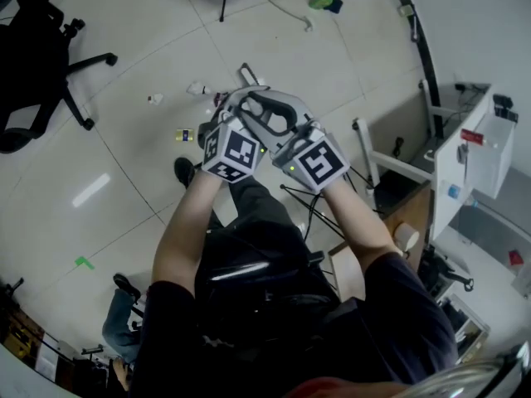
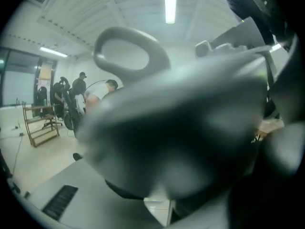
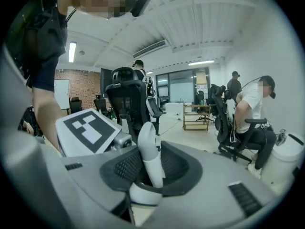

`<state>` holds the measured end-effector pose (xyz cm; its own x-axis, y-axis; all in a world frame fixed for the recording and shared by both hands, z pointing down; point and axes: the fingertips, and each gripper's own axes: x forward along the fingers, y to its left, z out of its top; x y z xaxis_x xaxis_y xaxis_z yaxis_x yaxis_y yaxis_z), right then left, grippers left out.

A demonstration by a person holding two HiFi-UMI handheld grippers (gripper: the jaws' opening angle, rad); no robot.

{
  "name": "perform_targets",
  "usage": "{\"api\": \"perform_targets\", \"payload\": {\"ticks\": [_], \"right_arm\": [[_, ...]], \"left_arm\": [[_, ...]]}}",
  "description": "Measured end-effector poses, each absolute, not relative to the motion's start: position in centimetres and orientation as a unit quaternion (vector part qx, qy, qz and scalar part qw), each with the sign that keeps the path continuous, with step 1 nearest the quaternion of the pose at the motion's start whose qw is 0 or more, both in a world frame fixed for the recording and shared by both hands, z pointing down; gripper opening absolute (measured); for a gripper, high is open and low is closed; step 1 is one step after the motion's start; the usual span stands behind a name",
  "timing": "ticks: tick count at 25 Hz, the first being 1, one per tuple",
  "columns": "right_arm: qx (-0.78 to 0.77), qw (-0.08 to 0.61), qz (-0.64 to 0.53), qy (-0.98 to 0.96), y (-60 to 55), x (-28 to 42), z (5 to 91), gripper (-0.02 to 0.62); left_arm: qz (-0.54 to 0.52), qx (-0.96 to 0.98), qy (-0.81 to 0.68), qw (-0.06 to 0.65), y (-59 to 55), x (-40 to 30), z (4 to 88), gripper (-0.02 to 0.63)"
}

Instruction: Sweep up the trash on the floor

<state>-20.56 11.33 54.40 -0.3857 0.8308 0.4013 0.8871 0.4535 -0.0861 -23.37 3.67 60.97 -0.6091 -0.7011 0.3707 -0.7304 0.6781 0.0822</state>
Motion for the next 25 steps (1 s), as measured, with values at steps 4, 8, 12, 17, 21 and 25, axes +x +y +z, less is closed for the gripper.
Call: {"api": "perform_targets", "payload": {"ticks": [4, 8, 12, 17, 21, 25], "right_arm": [[-0.516, 0.21, -0.053, -0.829, 13.2, -19.1, 55.1, 0.132], [-0.525, 0.212, -0.054, -0.822, 15.5, -18.2, 55.3, 0.133], [-0.53, 0.207, -0.054, -0.82, 17.8, -17.4, 55.0, 0.132], [-0.543, 0.201, -0.052, -0.814, 20.6, -15.4, 54.9, 0.132], [-0.553, 0.2, -0.049, -0.807, 23.5, -13.8, 54.8, 0.132], [-0.557, 0.195, -0.044, -0.806, 26.1, -12.8, 54.6, 0.132]], "left_arm": [[0.031, 0.395, -0.895, 0.202, 5.8, -22.0, 61.5, 0.049], [0.029, 0.382, -0.9, 0.206, 8.1, -21.2, 61.8, 0.048], [0.023, 0.377, -0.902, 0.208, 10.4, -20.4, 61.4, 0.049], [0.019, 0.366, -0.906, 0.213, 13.3, -18.5, 61.3, 0.049], [0.013, 0.352, -0.911, 0.217, 16.2, -17.1, 61.4, 0.049], [0.02, 0.346, -0.912, 0.219, 18.8, -16.0, 61.2, 0.049]]}}
